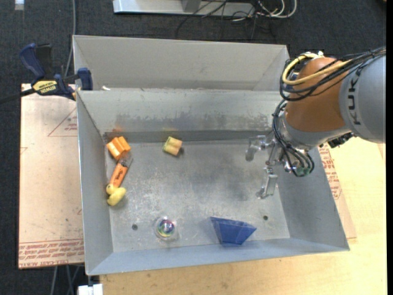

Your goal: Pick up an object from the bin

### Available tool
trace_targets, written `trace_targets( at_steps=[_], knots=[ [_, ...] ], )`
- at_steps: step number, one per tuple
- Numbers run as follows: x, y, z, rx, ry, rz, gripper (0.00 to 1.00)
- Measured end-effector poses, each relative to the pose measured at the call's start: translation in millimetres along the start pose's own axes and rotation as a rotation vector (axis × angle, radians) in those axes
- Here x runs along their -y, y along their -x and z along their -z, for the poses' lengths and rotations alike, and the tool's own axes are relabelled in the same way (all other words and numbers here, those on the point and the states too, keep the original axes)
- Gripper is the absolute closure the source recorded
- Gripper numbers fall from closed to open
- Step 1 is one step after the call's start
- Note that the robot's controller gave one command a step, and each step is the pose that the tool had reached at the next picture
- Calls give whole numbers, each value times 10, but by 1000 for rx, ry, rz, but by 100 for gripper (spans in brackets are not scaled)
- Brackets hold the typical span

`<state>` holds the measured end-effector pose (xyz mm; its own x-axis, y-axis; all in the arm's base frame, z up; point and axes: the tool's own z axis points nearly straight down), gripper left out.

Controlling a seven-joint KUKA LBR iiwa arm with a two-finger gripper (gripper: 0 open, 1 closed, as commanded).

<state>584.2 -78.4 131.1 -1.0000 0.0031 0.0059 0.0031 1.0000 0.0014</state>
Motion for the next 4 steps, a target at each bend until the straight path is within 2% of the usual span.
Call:
trace_targets(
  at_steps=[1, 2, 3, 4],
  knots=[
    [-522, -520, -632, -3, 3, 394, 0],
    [-30, -707, -605, -3, 4, 281, 0],
    [-45, -701, -603, -2, 4, 283, 100],
    [-718, -782, -602, -2, 8, 175, 100]
  ],
)
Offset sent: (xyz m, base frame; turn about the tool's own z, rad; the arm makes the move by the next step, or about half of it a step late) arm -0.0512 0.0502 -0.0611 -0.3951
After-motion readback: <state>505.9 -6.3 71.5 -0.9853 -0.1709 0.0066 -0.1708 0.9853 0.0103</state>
